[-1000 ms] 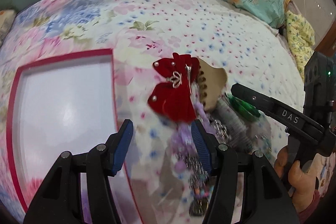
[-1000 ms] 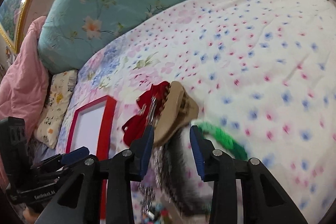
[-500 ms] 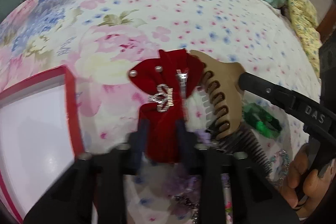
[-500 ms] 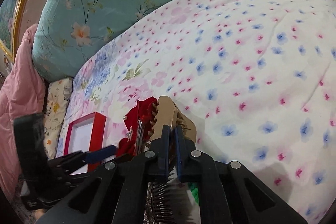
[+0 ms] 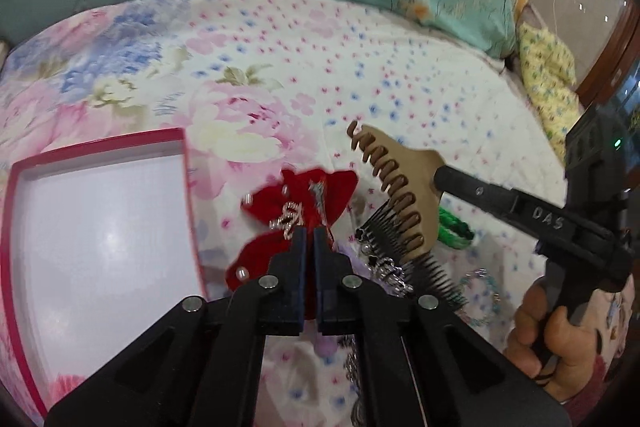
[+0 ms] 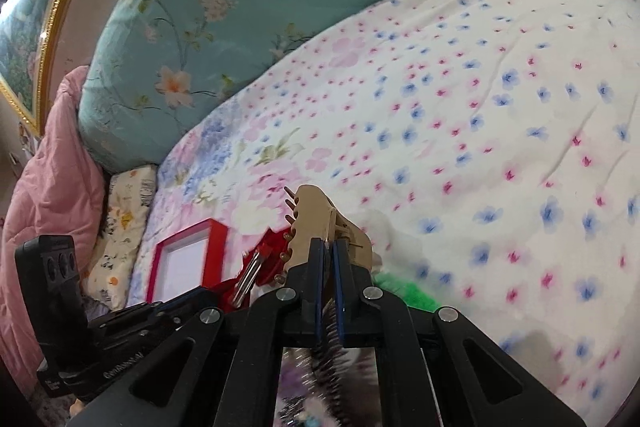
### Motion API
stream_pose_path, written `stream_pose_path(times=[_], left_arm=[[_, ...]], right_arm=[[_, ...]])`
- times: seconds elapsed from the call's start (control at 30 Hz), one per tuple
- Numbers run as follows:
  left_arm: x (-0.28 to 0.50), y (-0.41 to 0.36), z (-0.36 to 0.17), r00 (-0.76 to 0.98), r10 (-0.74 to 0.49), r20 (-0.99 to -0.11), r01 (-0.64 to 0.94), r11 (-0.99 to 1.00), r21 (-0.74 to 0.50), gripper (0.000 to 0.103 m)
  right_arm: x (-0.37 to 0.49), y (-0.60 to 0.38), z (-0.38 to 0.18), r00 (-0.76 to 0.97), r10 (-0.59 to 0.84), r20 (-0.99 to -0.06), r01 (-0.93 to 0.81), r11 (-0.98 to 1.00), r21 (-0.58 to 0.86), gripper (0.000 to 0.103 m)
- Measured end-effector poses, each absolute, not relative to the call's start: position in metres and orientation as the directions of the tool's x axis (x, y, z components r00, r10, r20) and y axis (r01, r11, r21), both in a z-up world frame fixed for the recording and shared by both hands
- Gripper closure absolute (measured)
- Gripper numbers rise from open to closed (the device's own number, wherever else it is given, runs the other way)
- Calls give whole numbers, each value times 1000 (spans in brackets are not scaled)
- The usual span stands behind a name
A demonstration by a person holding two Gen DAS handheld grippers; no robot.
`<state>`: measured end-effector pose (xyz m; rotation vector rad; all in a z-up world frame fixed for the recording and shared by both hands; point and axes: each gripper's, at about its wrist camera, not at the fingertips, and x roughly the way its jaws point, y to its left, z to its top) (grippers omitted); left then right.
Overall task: Organize jewelry
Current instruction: 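Carry the red bow with the left tool while the right tool carries the claw clip into the tray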
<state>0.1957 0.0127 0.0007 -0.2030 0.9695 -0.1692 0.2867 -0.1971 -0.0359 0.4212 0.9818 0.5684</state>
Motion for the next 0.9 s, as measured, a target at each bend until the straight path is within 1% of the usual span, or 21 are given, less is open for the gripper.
stream_pose_path(times=[0.33, 0.5, 0.63, 0.9], left_arm=[[154, 45, 44, 653, -228, -723, 16, 958, -287, 102], [140, 63, 62, 697, -181, -693, -11, 965, -263, 102], [132, 82, 67, 717, -124, -686, -49, 973, -227, 102], [127, 125, 57, 716, -35, -697, -137, 972, -190, 102]], right_arm=[[254, -175, -10, 421, 663, -619, -319, 747, 584, 99], [242, -159, 3, 407, 690, -599, -359, 723, 590, 99], [235, -136, 11, 381, 717, -583, -399, 697, 596, 99], [228, -77, 2, 307, 749, -587, -455, 658, 601, 99]])
